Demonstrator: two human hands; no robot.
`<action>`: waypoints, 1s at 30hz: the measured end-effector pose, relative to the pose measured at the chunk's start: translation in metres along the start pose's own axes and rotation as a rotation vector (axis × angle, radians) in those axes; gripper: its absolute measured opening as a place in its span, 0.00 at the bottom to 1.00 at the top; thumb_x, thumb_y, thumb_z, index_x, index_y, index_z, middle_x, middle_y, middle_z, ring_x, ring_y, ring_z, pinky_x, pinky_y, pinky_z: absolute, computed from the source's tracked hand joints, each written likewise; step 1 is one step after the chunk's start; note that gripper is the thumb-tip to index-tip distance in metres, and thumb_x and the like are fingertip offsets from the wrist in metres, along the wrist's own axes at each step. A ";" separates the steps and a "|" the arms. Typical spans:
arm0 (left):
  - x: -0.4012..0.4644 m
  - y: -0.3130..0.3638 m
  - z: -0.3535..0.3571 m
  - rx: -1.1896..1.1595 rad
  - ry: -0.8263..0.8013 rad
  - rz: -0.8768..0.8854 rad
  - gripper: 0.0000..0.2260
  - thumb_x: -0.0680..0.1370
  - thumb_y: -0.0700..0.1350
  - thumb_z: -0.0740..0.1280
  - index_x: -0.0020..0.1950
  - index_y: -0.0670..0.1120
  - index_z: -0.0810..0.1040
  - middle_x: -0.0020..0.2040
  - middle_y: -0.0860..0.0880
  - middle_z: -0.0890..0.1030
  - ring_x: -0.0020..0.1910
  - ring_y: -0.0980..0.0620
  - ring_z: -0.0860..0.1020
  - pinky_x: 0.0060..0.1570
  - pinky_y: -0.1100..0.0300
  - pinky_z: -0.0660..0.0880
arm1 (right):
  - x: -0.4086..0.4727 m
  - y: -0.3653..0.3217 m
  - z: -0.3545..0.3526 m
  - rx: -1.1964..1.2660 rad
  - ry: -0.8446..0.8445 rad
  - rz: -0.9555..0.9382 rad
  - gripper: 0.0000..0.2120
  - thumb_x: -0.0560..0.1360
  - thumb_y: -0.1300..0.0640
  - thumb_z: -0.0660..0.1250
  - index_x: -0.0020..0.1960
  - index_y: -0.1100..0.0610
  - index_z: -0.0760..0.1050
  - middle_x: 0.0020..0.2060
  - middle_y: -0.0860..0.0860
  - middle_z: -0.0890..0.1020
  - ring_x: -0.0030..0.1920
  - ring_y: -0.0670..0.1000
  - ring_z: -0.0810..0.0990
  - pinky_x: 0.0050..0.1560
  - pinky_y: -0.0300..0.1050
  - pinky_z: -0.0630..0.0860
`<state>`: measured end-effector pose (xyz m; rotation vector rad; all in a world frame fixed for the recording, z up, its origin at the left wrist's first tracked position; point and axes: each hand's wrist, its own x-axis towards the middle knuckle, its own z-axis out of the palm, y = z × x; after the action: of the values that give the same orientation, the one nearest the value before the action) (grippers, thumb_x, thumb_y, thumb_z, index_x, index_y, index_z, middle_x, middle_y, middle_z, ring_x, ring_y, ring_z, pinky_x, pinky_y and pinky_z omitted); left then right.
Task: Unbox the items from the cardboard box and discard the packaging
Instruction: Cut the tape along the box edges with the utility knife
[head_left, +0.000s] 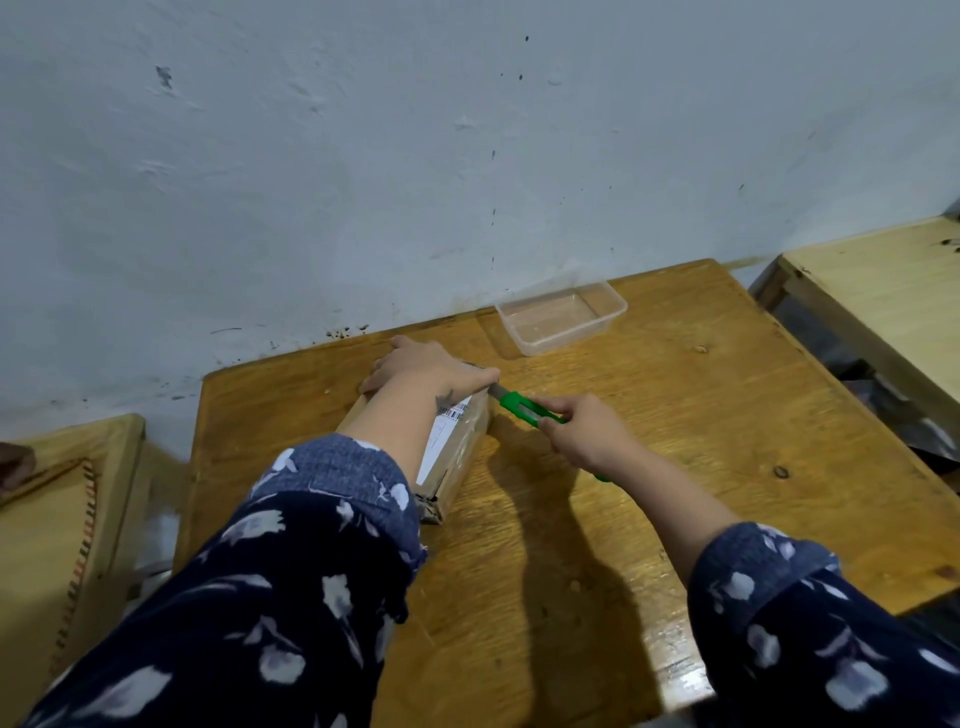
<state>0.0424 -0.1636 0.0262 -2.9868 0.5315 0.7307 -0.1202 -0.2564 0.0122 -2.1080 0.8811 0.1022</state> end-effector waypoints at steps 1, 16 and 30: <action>0.002 -0.001 0.002 -0.014 0.011 -0.006 0.57 0.53 0.80 0.56 0.73 0.46 0.65 0.74 0.39 0.59 0.63 0.31 0.69 0.58 0.37 0.71 | 0.001 0.000 0.001 -0.008 0.006 0.005 0.18 0.77 0.55 0.62 0.66 0.45 0.74 0.44 0.52 0.80 0.39 0.51 0.77 0.39 0.43 0.72; -0.008 -0.052 0.035 -0.036 0.321 0.584 0.19 0.83 0.55 0.52 0.74 0.61 0.61 0.75 0.55 0.62 0.77 0.52 0.53 0.72 0.37 0.44 | 0.000 -0.001 0.005 -0.131 0.047 0.049 0.18 0.78 0.53 0.60 0.66 0.41 0.72 0.49 0.52 0.81 0.42 0.53 0.79 0.36 0.43 0.72; -0.002 -0.057 0.040 -0.042 0.455 0.635 0.15 0.81 0.55 0.56 0.68 0.61 0.69 0.67 0.56 0.70 0.68 0.53 0.65 0.69 0.47 0.55 | 0.008 -0.004 -0.002 -0.101 0.016 0.013 0.18 0.78 0.54 0.61 0.65 0.42 0.73 0.47 0.52 0.82 0.36 0.50 0.77 0.30 0.41 0.69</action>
<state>0.0417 -0.1055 -0.0115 -3.0125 1.5375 0.0370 -0.1124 -0.2604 0.0132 -2.1992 0.9162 0.1396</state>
